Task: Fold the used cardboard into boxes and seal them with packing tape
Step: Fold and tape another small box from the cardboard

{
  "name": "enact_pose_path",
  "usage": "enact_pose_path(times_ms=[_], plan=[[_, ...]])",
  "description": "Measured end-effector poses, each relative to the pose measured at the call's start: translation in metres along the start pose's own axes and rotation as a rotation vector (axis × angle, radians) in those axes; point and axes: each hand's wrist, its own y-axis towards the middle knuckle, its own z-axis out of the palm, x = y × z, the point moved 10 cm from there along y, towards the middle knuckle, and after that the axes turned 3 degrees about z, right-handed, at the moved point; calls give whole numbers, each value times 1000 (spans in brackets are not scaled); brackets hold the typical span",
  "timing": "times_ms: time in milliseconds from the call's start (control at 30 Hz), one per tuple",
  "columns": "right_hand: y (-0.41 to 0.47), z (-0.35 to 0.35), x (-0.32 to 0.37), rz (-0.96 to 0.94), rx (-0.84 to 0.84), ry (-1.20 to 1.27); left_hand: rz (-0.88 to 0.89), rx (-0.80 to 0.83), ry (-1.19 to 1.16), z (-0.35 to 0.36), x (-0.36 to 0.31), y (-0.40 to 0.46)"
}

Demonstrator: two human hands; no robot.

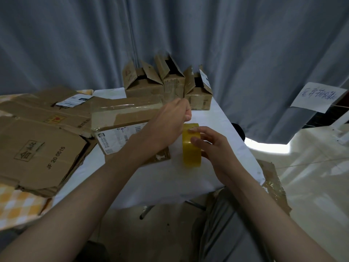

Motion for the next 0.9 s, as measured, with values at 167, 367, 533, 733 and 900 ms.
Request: enact_pose_path(times_ms=[167,367,533,733,900], plan=[[2,-3,1,17,13,63,22,-16,11,-3,0,1],[0,1,4,-33,47,18,-28,3,24,-4,2,6],[-3,5,2,-97,75,-28,-89,43,40,0,15,12],[-5,5,4,-116,114,-76,-34,15,-71,5,20,12],[-3,0,0,-67,141,-88,18,51,-111,8,15,13]])
